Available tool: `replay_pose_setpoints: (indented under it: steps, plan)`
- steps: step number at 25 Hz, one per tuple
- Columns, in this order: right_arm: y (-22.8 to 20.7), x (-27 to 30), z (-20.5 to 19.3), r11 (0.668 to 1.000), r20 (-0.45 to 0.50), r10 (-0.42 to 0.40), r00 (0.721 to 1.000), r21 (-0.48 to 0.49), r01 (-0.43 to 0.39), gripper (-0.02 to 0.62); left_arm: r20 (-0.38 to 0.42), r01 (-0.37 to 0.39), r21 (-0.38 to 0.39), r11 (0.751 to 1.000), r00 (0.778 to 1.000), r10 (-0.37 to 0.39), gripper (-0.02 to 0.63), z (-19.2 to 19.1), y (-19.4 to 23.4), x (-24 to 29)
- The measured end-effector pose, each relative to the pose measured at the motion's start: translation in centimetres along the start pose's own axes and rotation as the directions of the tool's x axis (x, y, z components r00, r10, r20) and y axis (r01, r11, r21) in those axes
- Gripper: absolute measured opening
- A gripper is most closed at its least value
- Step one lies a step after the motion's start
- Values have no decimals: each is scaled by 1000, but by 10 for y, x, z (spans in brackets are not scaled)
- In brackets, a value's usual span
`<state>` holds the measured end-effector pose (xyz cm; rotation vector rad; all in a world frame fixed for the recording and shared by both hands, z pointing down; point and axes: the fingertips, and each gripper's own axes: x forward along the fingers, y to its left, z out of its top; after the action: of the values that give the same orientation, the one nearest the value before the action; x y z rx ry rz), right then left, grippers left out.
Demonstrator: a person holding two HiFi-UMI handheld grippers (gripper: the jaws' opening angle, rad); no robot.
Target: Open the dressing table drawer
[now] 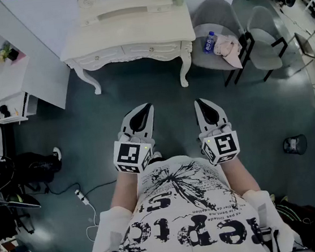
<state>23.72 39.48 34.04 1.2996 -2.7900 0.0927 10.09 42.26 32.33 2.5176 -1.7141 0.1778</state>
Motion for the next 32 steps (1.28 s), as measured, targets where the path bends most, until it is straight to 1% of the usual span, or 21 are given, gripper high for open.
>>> replay_pose_setpoints:
  steps: [8,14,19,23,25,28,32]
  plan:
    - [-7,-3,-1,1000,-5,2,1000,-17,-2,17,-8,-7,-16,1000,1000,7,18,-2,-3,1]
    - [-15,-7,-12,1000,-21,-1,1000,23,1,17,-19,-9,-43,999,1000,8,18,-10,-9,7]
    - [-25,-8,-22,1000,-51,-2,999,8,2,17,-37,-6,-49,999,999,4,18,-19,-17,17]
    - [-29,1,-29,1000,-65,-8,998,-6,8,17,-52,6,-51,999,999,-8,18,-27,-16,24]
    - [-30,11,-33,1000,-74,-13,997,1,14,17,-57,7,-51,999,998,-10,18,-31,-7,27]
    - [-31,36,-33,1000,-85,-22,996,-3,22,17,-58,1,-54,999,998,-4,18,-30,17,38]
    - [-34,82,-31,999,-84,-48,995,-22,46,17,-53,28,-57,998,998,-31,18,-30,58,67]
